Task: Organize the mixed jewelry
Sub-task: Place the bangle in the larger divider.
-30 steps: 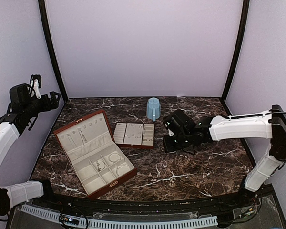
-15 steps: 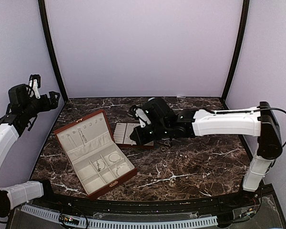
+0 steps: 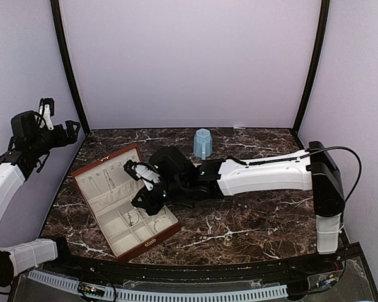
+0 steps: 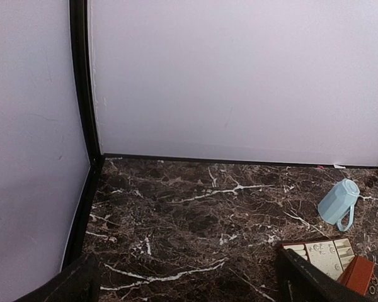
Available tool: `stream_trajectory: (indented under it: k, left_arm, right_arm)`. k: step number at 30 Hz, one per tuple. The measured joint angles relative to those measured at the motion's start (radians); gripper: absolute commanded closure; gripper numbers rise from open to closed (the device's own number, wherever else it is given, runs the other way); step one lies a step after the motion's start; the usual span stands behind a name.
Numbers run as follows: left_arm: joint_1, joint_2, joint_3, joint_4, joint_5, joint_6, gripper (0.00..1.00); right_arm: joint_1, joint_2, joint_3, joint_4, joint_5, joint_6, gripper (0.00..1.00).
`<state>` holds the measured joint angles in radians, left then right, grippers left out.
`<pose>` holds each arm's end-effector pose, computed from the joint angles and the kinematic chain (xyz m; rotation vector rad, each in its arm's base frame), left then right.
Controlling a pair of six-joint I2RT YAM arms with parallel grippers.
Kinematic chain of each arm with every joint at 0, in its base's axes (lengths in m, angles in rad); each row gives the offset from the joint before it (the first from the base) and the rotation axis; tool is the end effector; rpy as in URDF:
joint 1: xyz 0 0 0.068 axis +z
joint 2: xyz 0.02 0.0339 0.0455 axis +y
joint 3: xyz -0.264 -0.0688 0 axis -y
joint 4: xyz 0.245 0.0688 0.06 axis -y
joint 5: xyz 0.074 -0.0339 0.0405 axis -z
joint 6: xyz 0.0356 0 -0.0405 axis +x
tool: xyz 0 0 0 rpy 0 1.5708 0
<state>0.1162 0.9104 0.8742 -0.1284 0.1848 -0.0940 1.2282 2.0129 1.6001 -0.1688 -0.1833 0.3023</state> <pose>0.2119 0.0181 0.3552 -0.0463 1.7341 -0.1440 0.1526 0.4472 0.2489 -1.1508 2.0454 1.0311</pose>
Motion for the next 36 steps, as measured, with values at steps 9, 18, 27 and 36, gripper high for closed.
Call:
stream_trajectory:
  k: [9,18,27,36]
  left_arm:
    - [0.0,-0.011,0.0,0.0,0.001,0.0,0.01]
    - [0.0,-0.018,0.0,0.0,-0.001,0.0,0.01]
    - [0.0,-0.022,0.0,0.0,-0.003,0.0,0.01]
    - [0.0,-0.022,-0.005,0.0,-0.003,0.0,0.01]
  right_arm:
    - [0.032,0.156,0.121,0.048,-0.116,-0.055,1.0]
    - [0.034,0.309,0.286,0.044,-0.203,-0.092,1.0]
    - [0.035,0.411,0.432,0.003,-0.225,-0.104,1.0]
    - [0.035,0.52,0.571,-0.077,-0.245,-0.107,1.0]
